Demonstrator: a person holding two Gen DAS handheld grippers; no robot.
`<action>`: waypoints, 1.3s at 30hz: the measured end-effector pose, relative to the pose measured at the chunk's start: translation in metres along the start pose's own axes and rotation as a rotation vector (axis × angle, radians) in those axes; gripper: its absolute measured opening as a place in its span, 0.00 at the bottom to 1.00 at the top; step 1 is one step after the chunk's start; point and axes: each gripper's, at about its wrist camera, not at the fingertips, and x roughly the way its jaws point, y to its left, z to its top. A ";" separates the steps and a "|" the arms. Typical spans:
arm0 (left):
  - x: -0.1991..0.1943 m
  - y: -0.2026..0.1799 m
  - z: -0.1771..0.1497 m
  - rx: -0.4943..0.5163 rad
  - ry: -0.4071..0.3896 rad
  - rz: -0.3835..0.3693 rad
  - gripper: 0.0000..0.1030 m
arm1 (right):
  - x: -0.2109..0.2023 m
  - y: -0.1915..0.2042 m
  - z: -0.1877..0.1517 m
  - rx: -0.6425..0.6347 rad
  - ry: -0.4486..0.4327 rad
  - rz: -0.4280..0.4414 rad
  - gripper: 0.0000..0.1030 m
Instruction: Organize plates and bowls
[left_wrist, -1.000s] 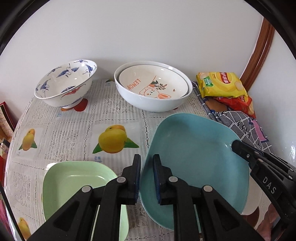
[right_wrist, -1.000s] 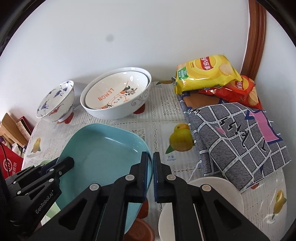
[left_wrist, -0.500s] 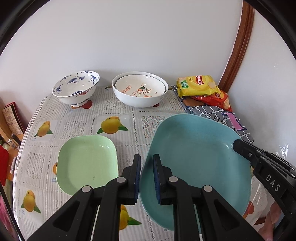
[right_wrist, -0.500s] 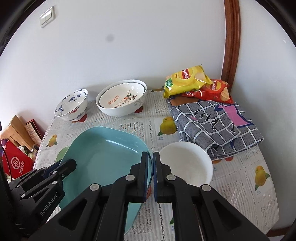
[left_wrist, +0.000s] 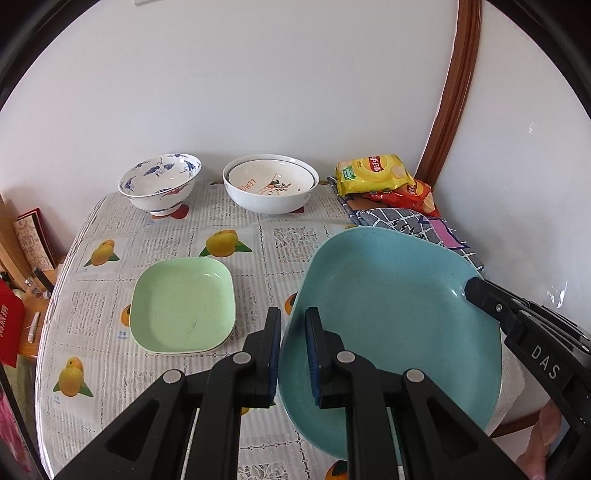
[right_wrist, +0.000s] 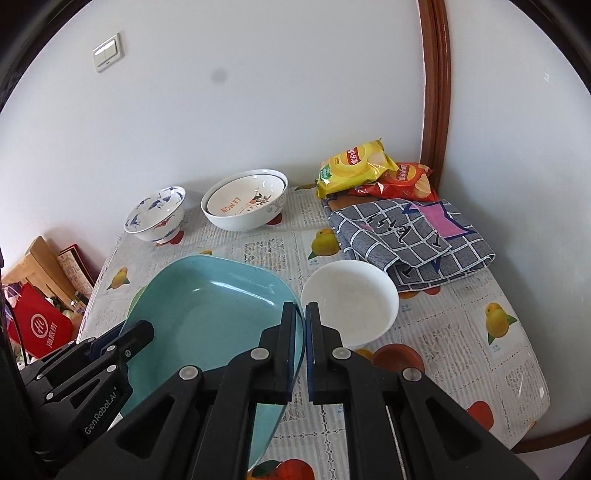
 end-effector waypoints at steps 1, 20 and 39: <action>-0.003 0.000 -0.001 0.001 -0.003 0.001 0.13 | -0.004 0.000 -0.002 0.000 -0.004 -0.001 0.05; -0.028 0.010 -0.011 -0.027 -0.028 -0.002 0.14 | -0.034 0.015 -0.011 -0.014 -0.050 0.010 0.05; 0.003 0.050 -0.007 -0.063 0.023 0.021 0.14 | 0.009 0.048 -0.005 -0.015 -0.002 0.034 0.05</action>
